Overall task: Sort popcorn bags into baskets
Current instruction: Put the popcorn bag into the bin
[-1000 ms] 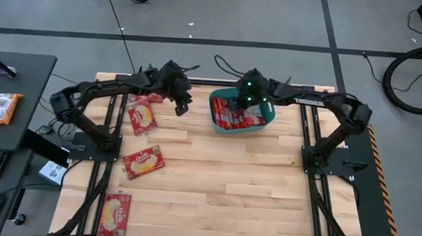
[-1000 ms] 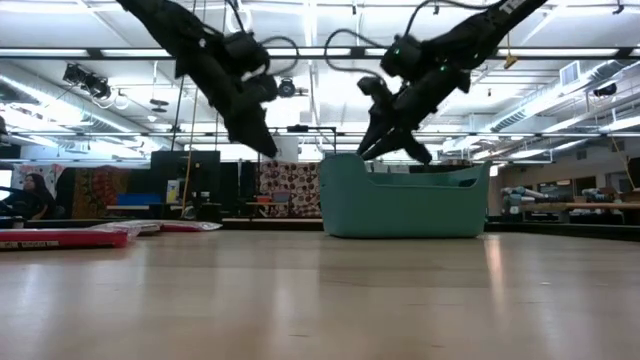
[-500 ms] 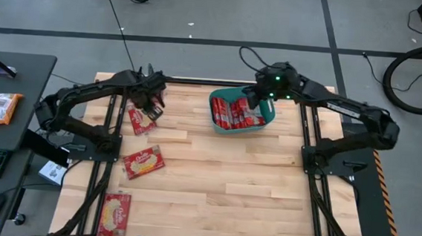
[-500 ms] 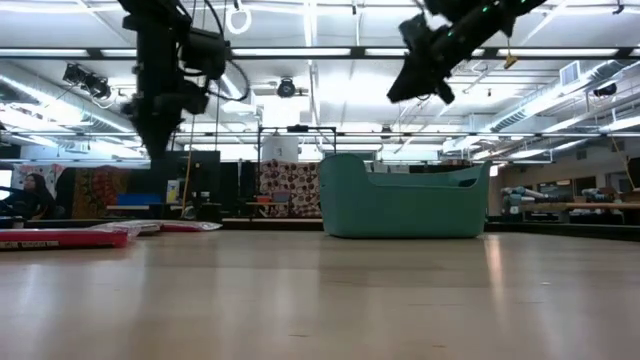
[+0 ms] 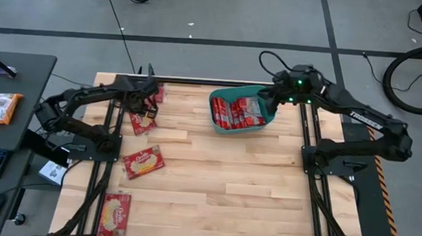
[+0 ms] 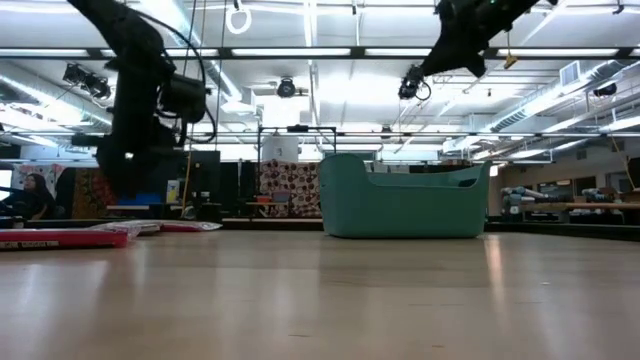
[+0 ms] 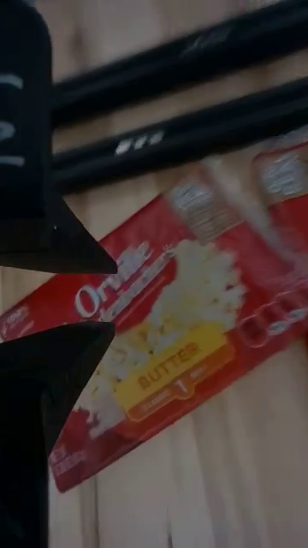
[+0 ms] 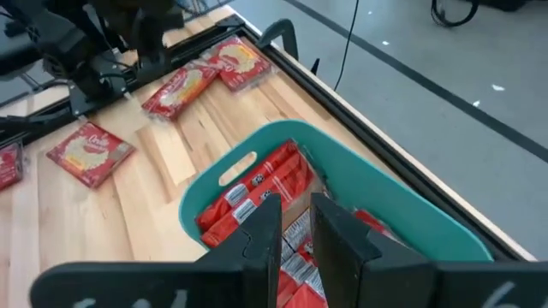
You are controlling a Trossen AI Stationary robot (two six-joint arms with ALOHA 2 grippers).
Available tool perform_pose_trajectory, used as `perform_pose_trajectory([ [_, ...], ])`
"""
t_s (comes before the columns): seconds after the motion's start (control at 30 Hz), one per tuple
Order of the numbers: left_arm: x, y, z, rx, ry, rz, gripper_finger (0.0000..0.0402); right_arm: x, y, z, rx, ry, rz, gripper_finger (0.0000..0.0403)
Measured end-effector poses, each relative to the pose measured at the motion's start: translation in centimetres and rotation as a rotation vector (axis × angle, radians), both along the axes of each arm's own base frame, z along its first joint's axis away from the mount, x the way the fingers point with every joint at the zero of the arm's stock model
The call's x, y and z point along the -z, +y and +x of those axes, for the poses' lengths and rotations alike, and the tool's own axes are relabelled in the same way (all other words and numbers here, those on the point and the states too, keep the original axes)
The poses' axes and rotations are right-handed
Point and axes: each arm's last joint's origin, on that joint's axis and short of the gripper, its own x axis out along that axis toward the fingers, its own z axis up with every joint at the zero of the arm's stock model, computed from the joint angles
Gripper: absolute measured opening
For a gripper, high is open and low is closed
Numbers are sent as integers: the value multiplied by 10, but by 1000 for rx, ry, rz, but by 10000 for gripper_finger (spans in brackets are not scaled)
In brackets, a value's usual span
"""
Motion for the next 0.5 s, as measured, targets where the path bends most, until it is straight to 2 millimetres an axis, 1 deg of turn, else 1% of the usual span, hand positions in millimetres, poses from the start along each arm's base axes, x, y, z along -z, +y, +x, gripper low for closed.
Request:
perform_pose_trajectory([
  [0.13, 11, -6, -1, -82, -66, -51, 105, -5, 4, -7, -2, -18, -11, 69],
  [0.33, 29, -21, -8, -187, -28, -87, 105, -8, 8, -12, -25, -16, -55, 69],
  [0.5, 46, -35, -10, -183, -18, -84, 105, -10, 9, -15, -23, -21, -53, 69],
])
